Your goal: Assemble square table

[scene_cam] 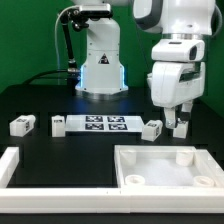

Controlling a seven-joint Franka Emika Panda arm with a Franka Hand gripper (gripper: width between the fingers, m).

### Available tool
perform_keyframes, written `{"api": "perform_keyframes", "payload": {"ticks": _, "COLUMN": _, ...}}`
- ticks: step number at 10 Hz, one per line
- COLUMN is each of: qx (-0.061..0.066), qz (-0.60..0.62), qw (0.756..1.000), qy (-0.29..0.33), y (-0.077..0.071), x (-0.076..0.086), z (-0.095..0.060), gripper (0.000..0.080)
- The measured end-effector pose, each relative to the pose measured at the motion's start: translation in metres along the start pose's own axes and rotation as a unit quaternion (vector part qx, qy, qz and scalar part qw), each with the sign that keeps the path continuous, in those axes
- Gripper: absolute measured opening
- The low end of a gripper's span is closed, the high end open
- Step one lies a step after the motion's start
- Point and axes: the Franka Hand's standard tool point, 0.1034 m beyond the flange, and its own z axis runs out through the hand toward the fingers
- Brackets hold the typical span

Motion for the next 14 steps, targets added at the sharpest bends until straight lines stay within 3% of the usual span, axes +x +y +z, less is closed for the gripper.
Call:
{"api": "perform_keyframes", "payload": {"ticks": 2, "qx": 0.009, "qz": 0.125, "qw": 0.992, "qy": -0.003, "y": -0.005, "x": 0.001, "z": 0.0, "gripper": 0.0649}}
{"api": "perform_keyframes", "payload": {"ticks": 3, "qx": 0.017, "qz": 0.203, "qw": 0.979, "qy": -0.005, "y": -0.016, "x": 0.002, "z": 0.002, "gripper": 0.0649}}
{"api": "perform_keyframes", "payload": {"ticks": 4, "qx": 0.035, "qz": 0.281, "qw": 0.959, "qy": -0.028, "y": -0.045, "x": -0.015, "z": 0.019, "gripper": 0.0649}}
{"api": "perform_keyframes", "payload": {"ticks": 5, "qx": 0.056, "qz": 0.351, "qw": 0.932, "qy": -0.072, "y": -0.056, "x": -0.025, "z": 0.02, "gripper": 0.0649}}
{"api": "perform_keyframes", "payload": {"ticks": 6, "qx": 0.061, "qz": 0.393, "qw": 0.916, "qy": -0.061, "y": -0.037, "x": -0.009, "z": 0.008, "gripper": 0.0649}}
{"api": "perform_keyframes", "payload": {"ticks": 7, "qx": 0.054, "qz": 0.411, "qw": 0.909, "qy": -0.046, "y": -0.035, "x": -0.007, "z": 0.009, "gripper": 0.0649}}
{"api": "perform_keyframes", "payload": {"ticks": 10, "qx": 0.06, "qz": 0.423, "qw": 0.902, "qy": -0.063, "y": -0.041, "x": -0.011, "z": 0.011, "gripper": 0.0649}}
{"api": "perform_keyframes", "payload": {"ticks": 12, "qx": 0.1, "qz": 0.47, "qw": 0.871, "qy": -0.103, "y": -0.062, "x": -0.019, "z": 0.013, "gripper": 0.0649}}
{"api": "perform_keyframes", "payload": {"ticks": 13, "qx": 0.144, "qz": 0.492, "qw": 0.843, "qy": -0.165, "y": -0.073, "x": -0.026, "z": 0.01, "gripper": 0.0649}}
{"api": "perform_keyframes", "payload": {"ticks": 14, "qx": 0.168, "qz": 0.501, "qw": 0.826, "qy": -0.196, "y": -0.069, "x": -0.025, "z": 0.011, "gripper": 0.0649}}
